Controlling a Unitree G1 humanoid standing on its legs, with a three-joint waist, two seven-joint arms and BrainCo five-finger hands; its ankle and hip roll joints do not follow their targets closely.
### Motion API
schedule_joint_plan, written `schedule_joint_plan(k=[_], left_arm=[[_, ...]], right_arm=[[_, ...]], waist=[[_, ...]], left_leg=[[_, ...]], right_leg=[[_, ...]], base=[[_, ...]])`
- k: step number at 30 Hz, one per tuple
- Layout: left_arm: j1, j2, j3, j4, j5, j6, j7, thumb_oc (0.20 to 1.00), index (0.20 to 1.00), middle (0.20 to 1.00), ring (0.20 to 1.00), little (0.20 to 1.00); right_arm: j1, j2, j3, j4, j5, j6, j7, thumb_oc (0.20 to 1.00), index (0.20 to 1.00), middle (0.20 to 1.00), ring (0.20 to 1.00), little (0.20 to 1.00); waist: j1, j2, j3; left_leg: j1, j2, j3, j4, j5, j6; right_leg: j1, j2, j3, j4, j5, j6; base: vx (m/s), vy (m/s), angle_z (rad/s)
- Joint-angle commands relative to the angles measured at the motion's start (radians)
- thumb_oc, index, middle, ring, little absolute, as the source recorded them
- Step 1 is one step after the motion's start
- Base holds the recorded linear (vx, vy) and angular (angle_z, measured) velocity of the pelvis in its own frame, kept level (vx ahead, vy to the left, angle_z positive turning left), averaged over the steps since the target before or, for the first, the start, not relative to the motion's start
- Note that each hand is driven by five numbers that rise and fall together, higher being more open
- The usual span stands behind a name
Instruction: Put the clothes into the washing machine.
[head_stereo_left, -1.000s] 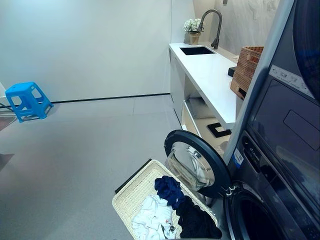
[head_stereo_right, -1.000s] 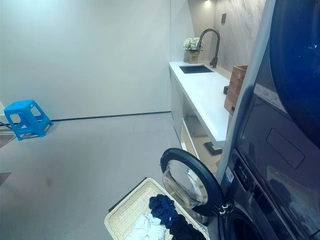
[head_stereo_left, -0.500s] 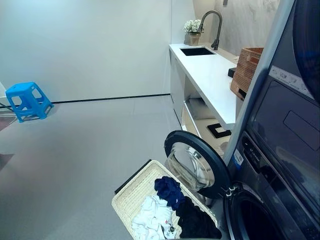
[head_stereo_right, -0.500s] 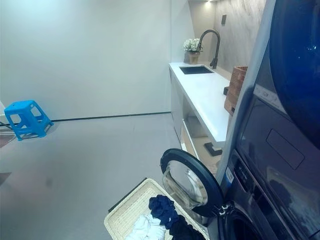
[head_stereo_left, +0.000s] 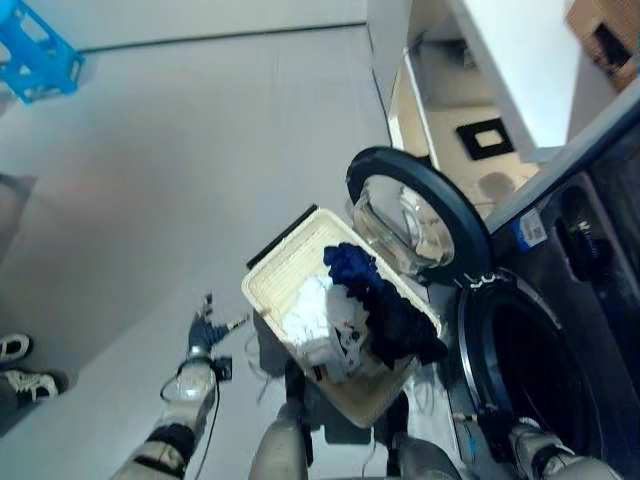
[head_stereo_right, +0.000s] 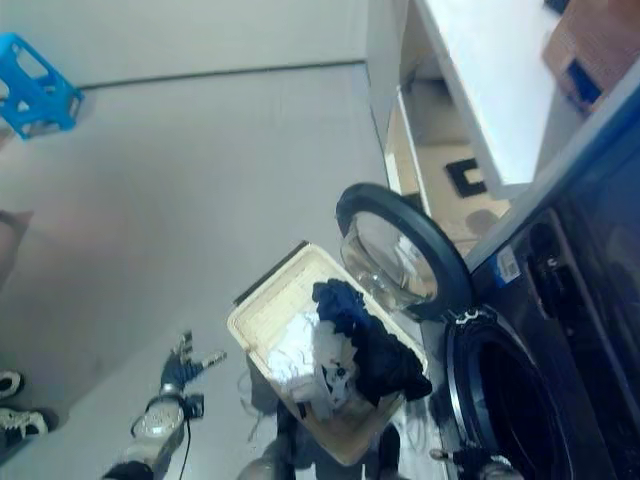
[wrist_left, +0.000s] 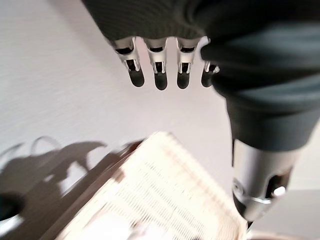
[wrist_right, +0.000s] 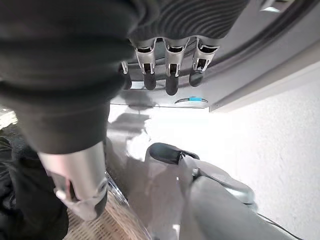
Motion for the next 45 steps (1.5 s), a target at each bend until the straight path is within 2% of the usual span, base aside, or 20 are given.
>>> schedule_joint_plan(k=[1, 3, 5, 7, 11, 12, 15, 16, 19, 24, 30, 32, 39, 45], left_arm=[[-0.114, 0.069, 0.016, -0.048, 0.089, -0.061, 0.123, 1.000, 1.000, 1.000, 1.000, 1.000], [-0.152, 0.093, 0.000, -0.073, 0.124, -0.058, 0.153, 1.000, 1.000, 1.000, 1.000, 1.000], [-0.189, 0.122, -0.020, -0.109, 0.190, -0.048, 0.178, 1.000, 1.000, 1.000, 1.000, 1.000], [-0.233, 0.157, -0.057, -0.154, 0.259, -0.050, 0.149, 1.000, 1.000, 1.000, 1.000, 1.000], [-0.276, 0.207, -0.128, -0.211, 0.390, -0.039, 0.129, 1.000, 1.000, 1.000, 1.000, 1.000], [-0.305, 0.236, -0.177, -0.249, 0.422, -0.026, 0.107, 1.000, 1.000, 1.000, 1.000, 1.000], [-0.344, 0.262, -0.225, -0.285, 0.439, -0.010, 0.060, 1.000, 1.000, 1.000, 1.000, 1.000], [-0.379, 0.285, -0.268, -0.305, 0.456, 0.006, 0.006, 1.000, 1.000, 1.000, 1.000, 1.000], [-0.432, 0.317, -0.337, -0.339, 0.460, 0.024, -0.059, 1.000, 1.000, 1.000, 1.000, 1.000], [-0.508, 0.344, -0.432, -0.375, 0.475, 0.045, -0.134, 1.000, 1.000, 1.000, 1.000, 1.000], [-0.551, 0.350, -0.492, -0.389, 0.502, 0.057, -0.190, 1.000, 1.000, 1.000, 1.000, 1.000], [-0.579, 0.358, -0.530, -0.390, 0.531, 0.079, -0.210, 1.000, 1.000, 1.000, 1.000, 1.000], [-0.611, 0.351, -0.570, -0.347, 0.539, 0.137, -0.222, 1.000, 1.000, 1.000, 1.000, 1.000], [-0.624, 0.327, -0.594, -0.250, 0.613, 0.197, -0.210, 1.000, 1.000, 1.000, 1.000, 1.000]], right_arm=[[-0.056, -0.030, 0.036, -0.018, 0.063, 0.001, -0.003, 1.000, 1.000, 1.000, 1.000, 1.000], [-0.077, -0.038, 0.043, -0.026, 0.071, 0.001, -0.003, 1.000, 1.000, 1.000, 1.000, 1.000], [-0.091, -0.049, 0.047, -0.040, 0.081, 0.009, 0.000, 1.000, 1.000, 1.000, 1.000, 1.000], [-0.103, -0.057, 0.051, -0.058, 0.099, 0.014, 0.001, 1.000, 1.000, 1.000, 1.000, 1.000], [-0.119, -0.070, 0.047, -0.066, 0.096, 0.020, 0.003, 1.000, 1.000, 1.000, 1.000, 1.000], [-0.128, -0.081, 0.046, -0.071, 0.096, 0.026, 0.000, 1.000, 1.000, 1.000, 1.000, 1.000], [-0.140, -0.090, 0.043, -0.070, 0.100, 0.029, 0.000, 1.000, 1.000, 1.000, 1.000, 1.000], [-0.154, -0.098, 0.041, -0.067, 0.098, 0.033, 0.006, 1.000, 1.000, 1.000, 1.000, 1.000], [-0.173, -0.108, 0.045, -0.068, 0.093, 0.033, 0.011, 1.000, 1.000, 1.000, 1.000, 1.000], [-0.199, -0.126, 0.049, -0.066, 0.097, 0.027, 0.021, 1.000, 1.000, 1.000, 1.000, 1.000], [-0.218, -0.135, 0.052, -0.062, 0.106, 0.022, 0.028, 1.000, 1.000, 1.000, 1.000, 1.000], [-0.226, -0.140, 0.057, -0.060, 0.110, 0.016, 0.033, 1.000, 1.000, 1.000, 1.000, 1.000], [-0.230, -0.140, 0.069, -0.059, 0.123, 0.003, 0.033, 1.000, 1.000, 1.000, 1.000, 1.000], [-0.250, -0.138, 0.078, -0.063, 0.133, 0.004, 0.030, 1.000, 1.000, 1.000, 1.000, 1.000]], waist=[[0.029, -0.072, 0.065], [0.029, -0.078, 0.092], [0.027, -0.089, 0.092], [0.021, -0.099, 0.092], [0.011, -0.099, 0.092], [0.002, -0.096, 0.092], [-0.005, -0.094, 0.092], [-0.011, -0.093, 0.092], [-0.020, -0.088, 0.092], [-0.037, -0.078, 0.092], [-0.044, -0.075, 0.092], [-0.049, -0.074, 0.092], [-0.059, -0.082, 0.092], [-0.067, -0.092, 0.092]], left_leg=[[0.011, -0.069, 0.009, 0.027, -0.111, 0.015], [-0.042, -0.075, 0.001, 0.069, -0.113, 0.014], [-0.124, -0.082, -0.010, 0.125, -0.119, 0.013], [-0.215, -0.090, -0.024, 0.181, -0.125, 0.015], [-0.296, -0.096, -0.027, 0.221, -0.126, 0.016], [-0.341, -0.100, -0.020, 0.245, -0.128, 0.017], [-0.398, -0.106, -0.027, 0.291, -0.136, 0.019], [-0.435, -0.109, -0.030, 0.319, -0.141, 0.021], [-0.493, -0.111, -0.031, 0.361, -0.148, 0.022], [-0.562, -0.112, -0.036, 0.409, -0.158, 0.024], [-0.607, -0.108, -0.041, 0.448, -0.175, 0.025], [-0.628, -0.107, -0.044, 0.457, -0.175, 0.024], [-0.650, -0.104, -0.047, 0.468, -0.174, 0.022], [-0.662, -0.106, -0.049, 0.468, -0.169, 0.018]], right_leg=[[-0.194, -0.045, 0.006, 0.048, 0.120, 0.041], [-0.237, -0.044, 0.008, 0.072, 0.121, 0.040], [-0.306, -0.045, 0.004, 0.104, 0.125, 0.042], [-0.387, -0.045, 0.003, 0.145, 0.127, 0.042], [-0.467, -0.048, 0.003, 0.174, 0.136, 0.042], [-0.511, -0.047, 0.004, 0.190, 0.138, 0.041], [-0.560, -0.048, 0.005, 0.216, 0.140, 0.040], [-0.596, -0.044, 0.004, 0.236, 0.139, 0.039], [-0.651, -0.038, 0.010, 0.271, 0.136, 0.035], [-0.724, -0.031, 0.024, 0.304, 0.135, 0.031], [-0.770, -0.022, 0.035, 0.327, 0.131, 0.029], [-0.792, -0.017, 0.039, 0.335, 0.131, 0.027], [-0.810, -0.010, 0.044, 0.339, 0.134, 0.028], [-0.817, -0.002, 0.047, 0.329, 0.146, 0.030]], base=[[-0.13, -0.030, -0.01], [-0.09, -0.030, 0.01], [-0.07, -0.058, 0.02], [-0.08, -0.063, 0.08], [-0.06, -0.022, 0.10], [-0.06, -0.006, 0.07], [-0.03, -0.019, 0.02], [0.00, 0.000, 0.00], [-0.01, -0.014, 0.00], [0.01, -0.003, 0.01], [0.01, -0.007, 0.00], [0.00, 0.000, 0.00], [0.00, 0.000, 0.00], [0.00, 0.000, 0.00]])
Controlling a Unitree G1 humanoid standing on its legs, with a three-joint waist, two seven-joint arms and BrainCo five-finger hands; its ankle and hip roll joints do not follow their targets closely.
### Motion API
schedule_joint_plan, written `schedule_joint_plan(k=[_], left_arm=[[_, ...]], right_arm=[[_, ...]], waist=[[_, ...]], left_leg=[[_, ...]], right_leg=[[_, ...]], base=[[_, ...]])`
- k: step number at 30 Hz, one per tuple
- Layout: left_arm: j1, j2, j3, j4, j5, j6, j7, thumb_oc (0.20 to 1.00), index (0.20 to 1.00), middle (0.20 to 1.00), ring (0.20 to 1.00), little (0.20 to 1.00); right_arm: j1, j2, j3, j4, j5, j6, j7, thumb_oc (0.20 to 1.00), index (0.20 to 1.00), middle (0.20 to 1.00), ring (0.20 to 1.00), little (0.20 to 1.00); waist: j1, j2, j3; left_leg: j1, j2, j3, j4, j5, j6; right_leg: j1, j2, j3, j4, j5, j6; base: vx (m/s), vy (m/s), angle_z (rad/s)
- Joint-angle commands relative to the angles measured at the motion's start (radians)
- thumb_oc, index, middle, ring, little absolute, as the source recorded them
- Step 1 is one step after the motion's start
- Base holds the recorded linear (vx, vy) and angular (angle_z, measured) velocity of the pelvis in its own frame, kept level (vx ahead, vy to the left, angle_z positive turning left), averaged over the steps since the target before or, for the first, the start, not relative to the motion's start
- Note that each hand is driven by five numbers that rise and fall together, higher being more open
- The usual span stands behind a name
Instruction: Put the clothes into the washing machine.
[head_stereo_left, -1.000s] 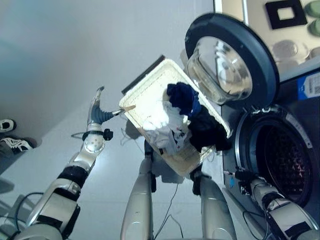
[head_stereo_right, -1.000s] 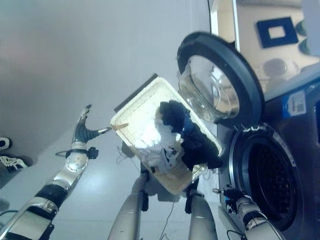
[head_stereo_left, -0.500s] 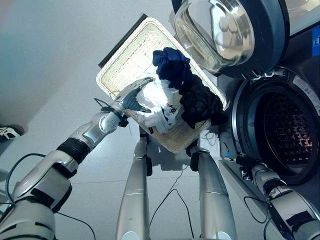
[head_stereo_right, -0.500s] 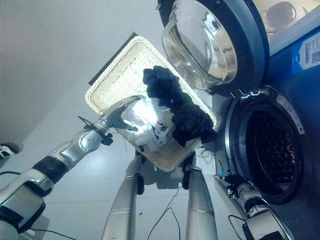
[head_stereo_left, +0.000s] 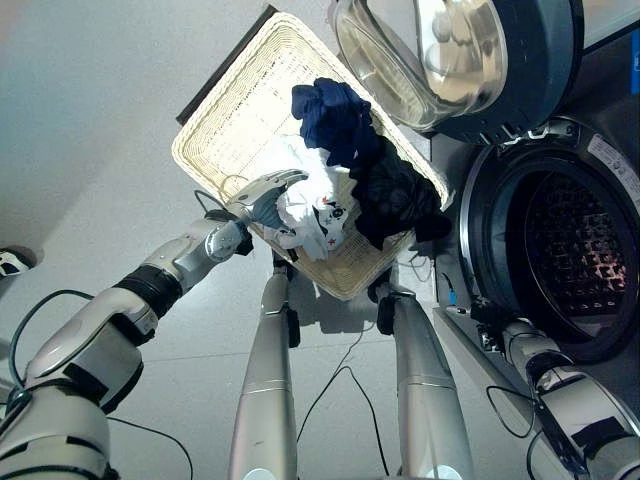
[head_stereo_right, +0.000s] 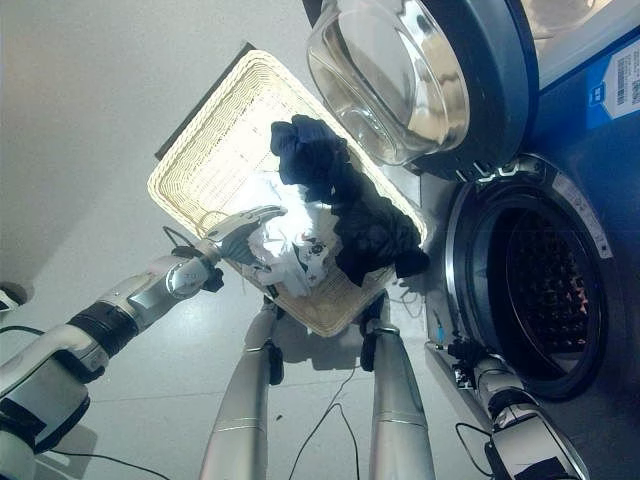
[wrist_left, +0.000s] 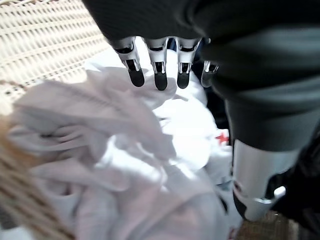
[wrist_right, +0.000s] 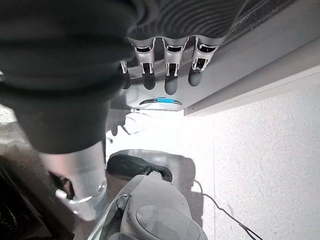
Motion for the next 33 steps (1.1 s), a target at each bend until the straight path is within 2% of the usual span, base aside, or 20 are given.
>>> schedule_joint_plan(k=[1, 5, 12, 16, 18, 23, 25, 33], left_arm=[[-0.039, -0.021, 0.036, 0.024, 0.057, 0.022, 0.032, 1.000, 1.000, 1.000, 1.000, 1.000], [-0.049, -0.049, 0.028, 0.111, 0.134, 0.083, 0.112, 1.000, 1.000, 1.000, 1.000, 1.000], [-0.072, -0.118, 0.027, 0.267, 0.164, 0.109, 0.213, 1.000, 1.000, 1.000, 1.000, 1.000], [-0.075, -0.166, 0.034, 0.366, 0.185, 0.091, 0.279, 1.000, 1.000, 1.000, 1.000, 1.000], [-0.077, -0.208, 0.049, 0.443, 0.180, 0.060, 0.354, 1.000, 1.000, 1.000, 1.000, 1.000], [-0.096, -0.245, 0.064, 0.499, 0.191, 0.009, 0.444, 1.000, 1.000, 1.000, 1.000, 1.000], [-0.099, -0.257, 0.067, 0.511, 0.210, -0.014, 0.469, 1.000, 1.000, 1.000, 1.000, 1.000], [-0.105, -0.282, 0.056, 0.547, 0.257, -0.035, 0.490, 1.000, 1.000, 1.000, 1.000, 1.000]], right_arm=[[0.016, -0.045, 0.035, -0.009, 0.028, 0.004, -0.002, 1.000, 1.000, 1.000, 1.000, 1.000], [0.006, -0.035, 0.048, -0.006, 0.032, -0.001, -0.001, 1.000, 1.000, 1.000, 1.000, 1.000], [-0.017, -0.005, 0.080, -0.012, 0.046, -0.001, -0.014, 1.000, 1.000, 1.000, 1.000, 1.000], [-0.033, 0.014, 0.100, -0.014, 0.056, 0.000, -0.023, 1.000, 1.000, 1.000, 1.000, 1.000], [-0.046, 0.033, 0.122, -0.006, 0.060, -0.001, -0.026, 1.000, 1.000, 1.000, 1.000, 1.000], [-0.063, 0.057, 0.145, -0.005, 0.071, 0.002, -0.037, 1.000, 1.000, 1.000, 1.000, 1.000], [-0.069, 0.064, 0.147, -0.005, 0.072, 0.003, -0.043, 1.000, 1.000, 1.000, 1.000, 1.000], [-0.079, 0.073, 0.152, -0.005, 0.075, 0.008, -0.052, 1.000, 1.000, 1.000, 1.000, 1.000]], waist=[[0.009, -0.038, -0.014], [0.006, -0.046, -0.014], [-0.004, -0.069, -0.014], [-0.010, -0.085, -0.014], [-0.015, -0.102, -0.014], [-0.019, -0.119, -0.014], [-0.019, -0.122, -0.014], [-0.025, -0.126, -0.014]], left_leg=[[-0.034, -0.055, 0.031, 0.201, -0.171, 0.034], [-0.037, -0.053, 0.031, 0.195, -0.167, 0.033], [-0.037, -0.050, 0.031, 0.179, -0.159, 0.027], [-0.035, -0.050, 0.031, 0.172, -0.156, 0.025], [-0.029, -0.045, 0.031, 0.166, -0.153, 0.021], [-0.030, -0.042, 0.027, 0.159, -0.148, 0.018], [-0.028, -0.045, 0.023, 0.153, -0.146, 0.017], [-0.029, -0.052, 0.023, 0.149, -0.146, 0.018]], right_leg=[[0.023, 0.060, 0.020, -0.317, 0.305, 0.101], [0.022, 0.064, 0.020, -0.321, 0.308, 0.102], [0.027, 0.073, 0.021, -0.338, 0.316, 0.105], [0.031, 0.079, 0.017, -0.347, 0.322, 0.106], [0.040, 0.083, 0.016, -0.354, 0.323, 0.105], [0.044, 0.091, 0.017, -0.357, 0.322, 0.104], [0.045, 0.094, 0.017, -0.359, 0.323, 0.103], [0.042, 0.097, 0.018, -0.362, 0.325, 0.103]], base=[[0.00, 0.000, 0.00], [0.00, 0.000, 0.00], [-0.01, -0.004, -0.03], [0.00, 0.001, -0.01], [-0.01, 0.003, -0.07], [0.00, -0.014, -0.07], [0.00, -0.006, -0.05], [0.00, 0.000, 0.00]])
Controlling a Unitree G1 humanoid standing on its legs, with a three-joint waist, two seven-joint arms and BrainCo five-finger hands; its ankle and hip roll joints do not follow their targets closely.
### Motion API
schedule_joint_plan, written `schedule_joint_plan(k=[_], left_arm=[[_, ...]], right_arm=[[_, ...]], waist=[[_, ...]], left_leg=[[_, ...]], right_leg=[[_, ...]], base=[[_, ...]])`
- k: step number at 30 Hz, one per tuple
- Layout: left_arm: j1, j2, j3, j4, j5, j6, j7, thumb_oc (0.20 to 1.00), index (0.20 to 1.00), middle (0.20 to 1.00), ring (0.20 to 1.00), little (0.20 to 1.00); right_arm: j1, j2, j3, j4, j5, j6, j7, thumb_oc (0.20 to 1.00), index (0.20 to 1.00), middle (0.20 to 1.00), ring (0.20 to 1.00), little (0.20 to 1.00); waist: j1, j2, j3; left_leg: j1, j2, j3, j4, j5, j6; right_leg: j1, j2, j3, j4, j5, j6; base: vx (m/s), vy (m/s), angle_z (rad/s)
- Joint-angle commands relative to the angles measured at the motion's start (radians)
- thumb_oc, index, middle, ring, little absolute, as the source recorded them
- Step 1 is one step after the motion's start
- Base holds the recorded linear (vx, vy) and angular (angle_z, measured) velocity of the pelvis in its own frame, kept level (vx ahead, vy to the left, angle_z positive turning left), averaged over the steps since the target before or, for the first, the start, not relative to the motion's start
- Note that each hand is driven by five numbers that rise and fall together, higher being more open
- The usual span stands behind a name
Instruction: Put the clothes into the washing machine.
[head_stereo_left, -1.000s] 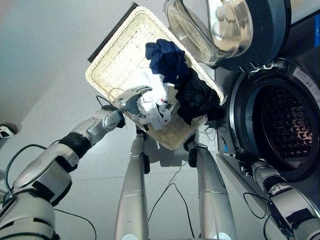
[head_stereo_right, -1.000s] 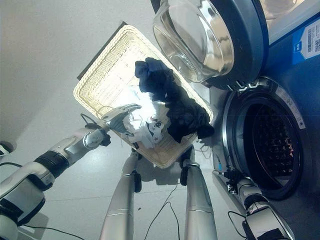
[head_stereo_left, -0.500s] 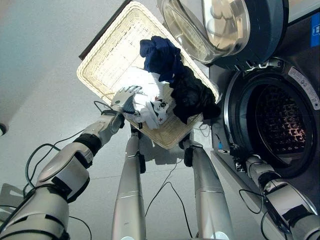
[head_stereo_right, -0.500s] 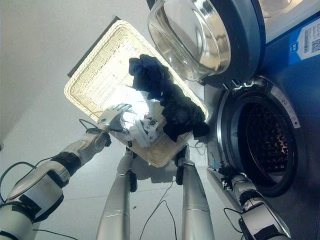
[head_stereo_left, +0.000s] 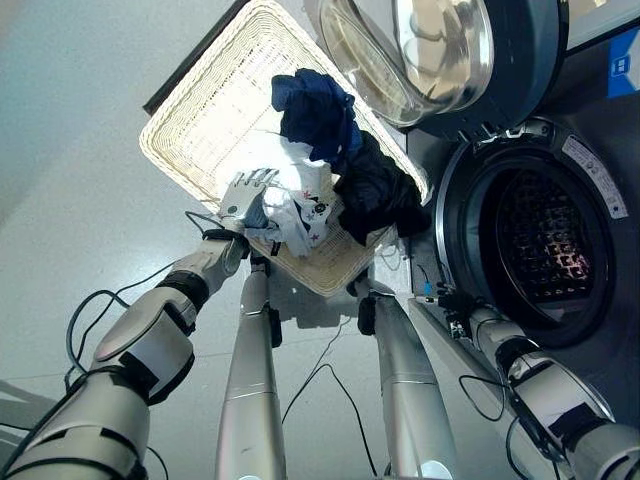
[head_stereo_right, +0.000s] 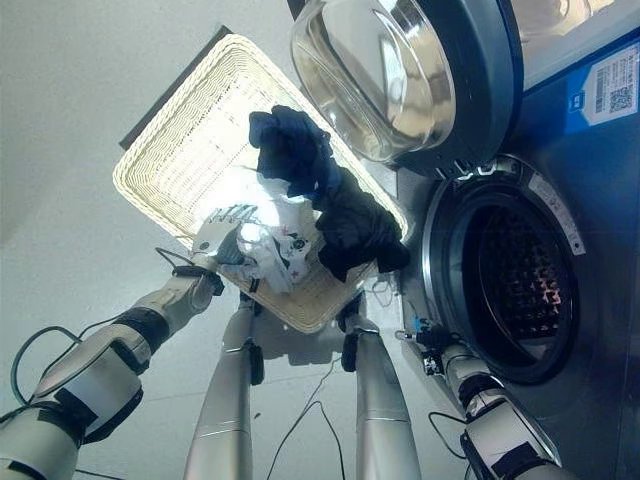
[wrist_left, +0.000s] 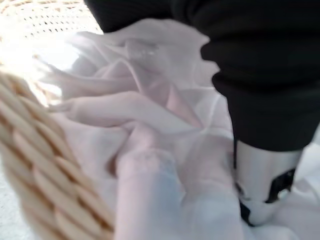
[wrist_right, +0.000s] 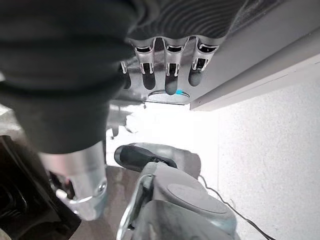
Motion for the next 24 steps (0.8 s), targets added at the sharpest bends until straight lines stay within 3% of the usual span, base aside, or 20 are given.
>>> schedule_joint_plan(k=[1, 15, 19, 20, 21, 22, 24], left_arm=[[-0.059, -0.049, 0.041, 0.057, 0.058, -0.025, 0.021, 1.000, 1.000, 1.000, 1.000, 1.000], [-0.073, -0.073, 0.021, 0.121, 0.130, 0.013, 0.062, 1.000, 1.000, 1.000, 1.000, 1.000], [-0.084, -0.082, 0.006, 0.139, 0.176, 0.065, 0.056, 1.000, 1.000, 1.000, 1.000, 1.000], [-0.086, -0.083, 0.001, 0.144, 0.189, 0.073, 0.048, 0.802, 0.802, 0.802, 0.802, 0.802], [-0.086, -0.084, -0.002, 0.147, 0.198, 0.084, 0.038, 0.448, 0.448, 0.448, 0.448, 0.448], [-0.088, -0.087, -0.010, 0.151, 0.200, 0.095, 0.017, 0.200, 0.200, 0.200, 0.200, 0.200], [-0.092, -0.091, -0.019, 0.155, 0.199, 0.106, -0.011, 0.200, 0.200, 0.200, 0.200, 0.200]], right_arm=[[0.006, -0.023, 0.030, 0.004, 0.026, 0.008, -0.015, 1.000, 1.000, 1.000, 1.000, 1.000], [-0.013, -0.005, 0.047, 0.008, 0.027, 0.007, -0.029, 1.000, 1.000, 1.000, 1.000, 1.000], [-0.021, -0.001, 0.051, 0.012, 0.027, 0.009, -0.029, 1.000, 1.000, 1.000, 1.000, 1.000], [-0.022, 0.001, 0.052, 0.012, 0.028, 0.008, -0.030, 1.000, 1.000, 1.000, 1.000, 1.000], [-0.022, 0.002, 0.053, 0.012, 0.029, 0.008, -0.031, 1.000, 1.000, 1.000, 1.000, 1.000], [-0.025, 0.004, 0.055, 0.011, 0.031, 0.010, -0.032, 1.000, 1.000, 1.000, 1.000, 1.000], [-0.030, 0.003, 0.060, 0.011, 0.034, 0.012, -0.033, 1.000, 1.000, 1.000, 1.000, 1.000]], waist=[[-0.004, -0.034, -0.010], [-0.012, -0.038, -0.010], [-0.016, -0.044, -0.010], [-0.017, -0.045, -0.010], [-0.017, -0.046, -0.010], [-0.019, -0.047, -0.010], [-0.021, -0.048, -0.010]], left_leg=[[-0.010, -0.069, 0.023, 0.155, -0.140, 0.019], [-0.026, -0.070, 0.023, 0.154, -0.135, 0.021], [-0.029, -0.066, 0.024, 0.156, -0.134, 0.019], [-0.029, -0.066, 0.024, 0.155, -0.133, 0.018], [-0.029, -0.065, 0.023, 0.154, -0.133, 0.017], [-0.030, -0.065, 0.023, 0.153, -0.131, 0.017], [-0.030, -0.063, 0.025, 0.151, -0.129, 0.016]], right_leg=[[0.036, 0.067, 0.010, -0.275, 0.279, 0.095], [0.018, 0.073, 0.015, -0.274, 0.284, 0.095], [0.018, 0.073, 0.014, -0.274, 0.285, 0.097], [0.018, 0.073, 0.014, -0.275, 0.286, 0.098], [0.018, 0.073, 0.014, -0.276, 0.287, 0.098], [0.017, 0.074, 0.015, -0.277, 0.289, 0.098], [0.017, 0.076, 0.017, -0.278, 0.288, 0.098]], base=[[0.00, 0.000, 0.00], [0.00, 0.000, -0.01], [0.00, 0.000, 0.00], [0.00, 0.000, 0.00], [0.00, 0.000, 0.00], [0.00, 0.000, 0.00], [0.00, 0.000, 0.00]])
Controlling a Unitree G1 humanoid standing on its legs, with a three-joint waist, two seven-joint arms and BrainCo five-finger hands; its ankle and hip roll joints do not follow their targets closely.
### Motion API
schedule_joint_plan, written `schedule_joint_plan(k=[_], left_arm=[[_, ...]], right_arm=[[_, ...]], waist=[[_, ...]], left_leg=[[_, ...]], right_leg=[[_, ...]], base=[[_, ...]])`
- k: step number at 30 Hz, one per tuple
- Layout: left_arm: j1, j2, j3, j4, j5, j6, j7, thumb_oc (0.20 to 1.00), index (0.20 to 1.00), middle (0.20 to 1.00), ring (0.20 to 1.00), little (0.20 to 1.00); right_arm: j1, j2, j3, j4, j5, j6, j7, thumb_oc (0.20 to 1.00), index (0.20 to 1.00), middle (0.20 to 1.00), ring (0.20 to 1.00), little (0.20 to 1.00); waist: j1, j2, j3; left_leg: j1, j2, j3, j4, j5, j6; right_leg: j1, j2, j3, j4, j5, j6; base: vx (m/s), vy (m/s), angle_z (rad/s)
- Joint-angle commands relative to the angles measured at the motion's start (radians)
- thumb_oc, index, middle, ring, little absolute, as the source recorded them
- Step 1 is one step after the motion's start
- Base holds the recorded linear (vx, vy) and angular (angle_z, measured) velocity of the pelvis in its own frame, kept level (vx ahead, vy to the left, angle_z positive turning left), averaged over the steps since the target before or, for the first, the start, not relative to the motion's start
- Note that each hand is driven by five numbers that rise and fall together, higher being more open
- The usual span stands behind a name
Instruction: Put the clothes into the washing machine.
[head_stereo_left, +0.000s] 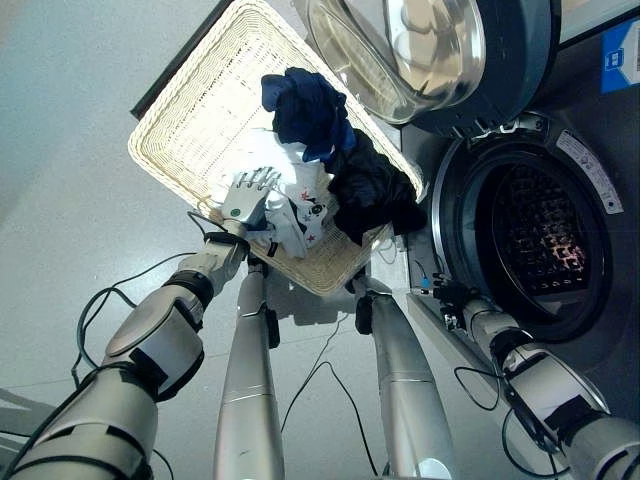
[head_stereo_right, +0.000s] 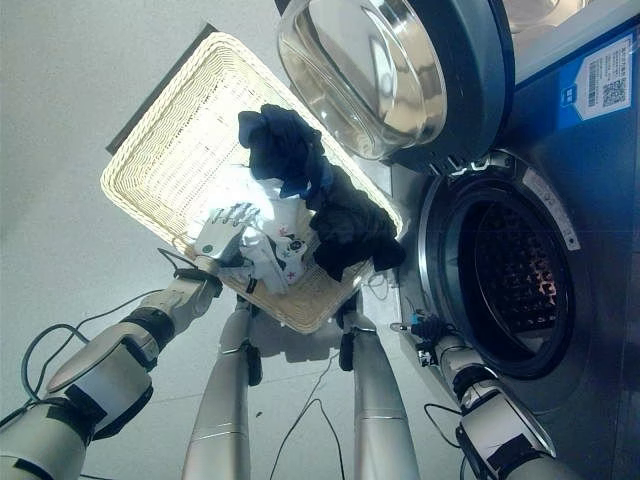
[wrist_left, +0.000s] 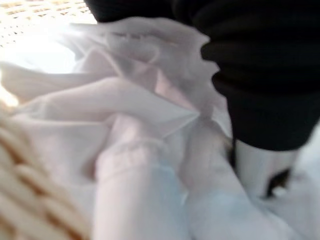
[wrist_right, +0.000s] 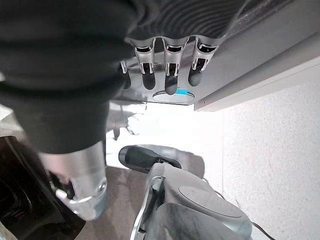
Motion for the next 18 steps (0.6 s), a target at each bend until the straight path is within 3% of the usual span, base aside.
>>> schedule_joint_plan(k=[1, 9, 18], left_arm=[[-0.063, -0.052, -0.010, 0.075, 0.036, 0.033, -0.106, 0.200, 0.200, 0.200, 0.200, 0.200], [-0.079, -0.067, -0.022, 0.079, 0.014, 0.056, -0.182, 0.200, 0.200, 0.200, 0.200, 0.200], [-0.071, -0.071, -0.016, 0.081, 0.014, 0.060, -0.191, 0.200, 0.200, 0.200, 0.200, 0.200]], right_arm=[[0.001, -0.005, 0.034, 0.012, 0.034, 0.011, -0.010, 1.000, 1.000, 1.000, 1.000, 1.000], [-0.009, 0.002, 0.037, 0.011, 0.031, 0.015, -0.013, 1.000, 1.000, 1.000, 1.000, 1.000], [-0.005, 0.005, 0.035, 0.013, 0.029, 0.014, -0.018, 1.000, 1.000, 1.000, 1.000, 1.000]], waist=[[0.000, -0.046, -0.008], [-0.009, -0.048, -0.008], [-0.011, -0.047, -0.008]], left_leg=[[-0.025, -0.064, 0.012, 0.147, -0.117, 0.009], [-0.030, -0.066, 0.017, 0.154, -0.118, 0.010], [-0.032, -0.067, 0.019, 0.152, -0.115, 0.009]], right_leg=[[0.018, 0.074, 0.005, -0.255, 0.279, 0.088], [0.013, 0.073, 0.008, -0.260, 0.286, 0.088], [0.011, 0.073, 0.010, -0.262, 0.288, 0.088]], base=[[0.00, 0.000, 0.00], [0.00, 0.000, -0.03], [0.00, 0.000, 0.00]])
